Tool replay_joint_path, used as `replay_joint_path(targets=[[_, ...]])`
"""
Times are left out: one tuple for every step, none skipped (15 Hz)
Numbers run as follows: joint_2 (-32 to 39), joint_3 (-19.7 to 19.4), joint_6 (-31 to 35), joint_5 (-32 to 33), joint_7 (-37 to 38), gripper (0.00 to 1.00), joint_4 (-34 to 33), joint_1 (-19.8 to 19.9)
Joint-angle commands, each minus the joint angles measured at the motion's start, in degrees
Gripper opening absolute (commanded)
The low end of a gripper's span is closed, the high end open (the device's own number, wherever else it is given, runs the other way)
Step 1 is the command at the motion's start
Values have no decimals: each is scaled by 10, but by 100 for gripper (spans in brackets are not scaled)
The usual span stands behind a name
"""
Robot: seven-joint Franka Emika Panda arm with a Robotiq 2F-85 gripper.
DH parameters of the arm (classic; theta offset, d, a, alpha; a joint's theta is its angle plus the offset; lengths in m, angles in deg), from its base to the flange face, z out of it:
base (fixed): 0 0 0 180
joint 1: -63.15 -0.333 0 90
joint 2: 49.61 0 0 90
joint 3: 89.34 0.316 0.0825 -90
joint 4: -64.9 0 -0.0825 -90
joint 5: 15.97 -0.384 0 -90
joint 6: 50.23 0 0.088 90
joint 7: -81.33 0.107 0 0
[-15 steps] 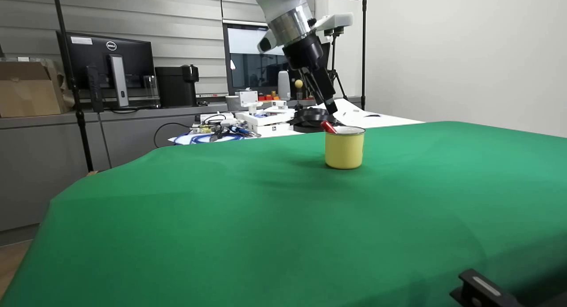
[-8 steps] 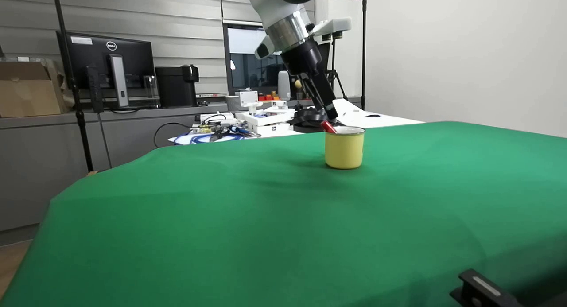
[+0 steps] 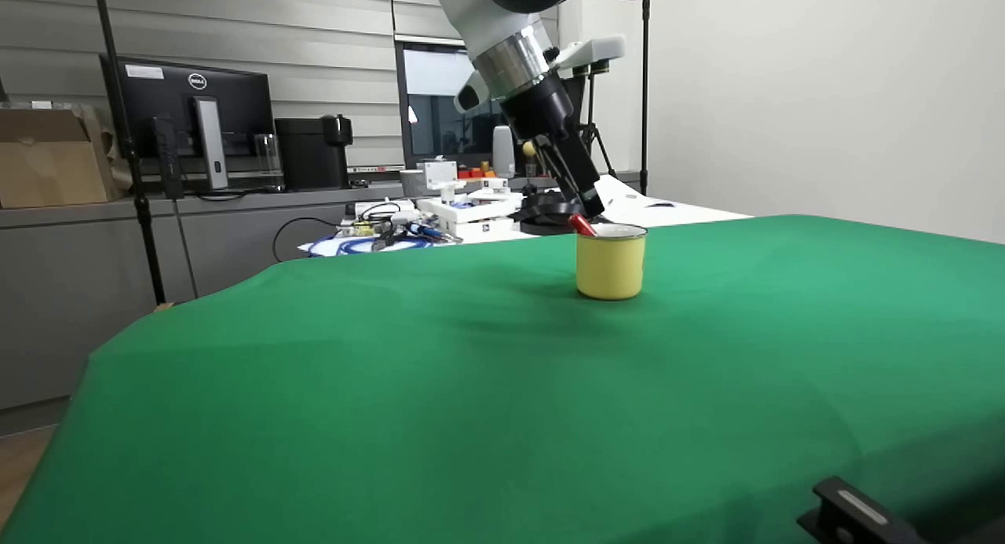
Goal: Remove the pen from the yellow cup
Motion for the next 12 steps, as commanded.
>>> replay_joint_path(targets=[[1, 1, -8, 1, 6, 100, 0, 0], [2, 0, -7, 1, 7, 100, 0, -1], [3, 0, -7, 2, 7, 100, 0, -1], [4, 0, -6, 3, 8, 100, 1, -2], [4, -1, -4, 8, 9, 75, 2, -3], [4, -1, -3, 9, 10, 74, 3, -3], [4, -1, -3, 8, 10, 67, 3, -3], [4, -1, -3, 7, 10, 60, 3, -2], [5, -1, -3, 8, 10, 53, 3, -2], [5, -1, -3, 8, 10, 45, 3, -2], [5, -1, -3, 8, 10, 39, 3, -3], [6, -1, -5, 8, 10, 33, 2, -3]])
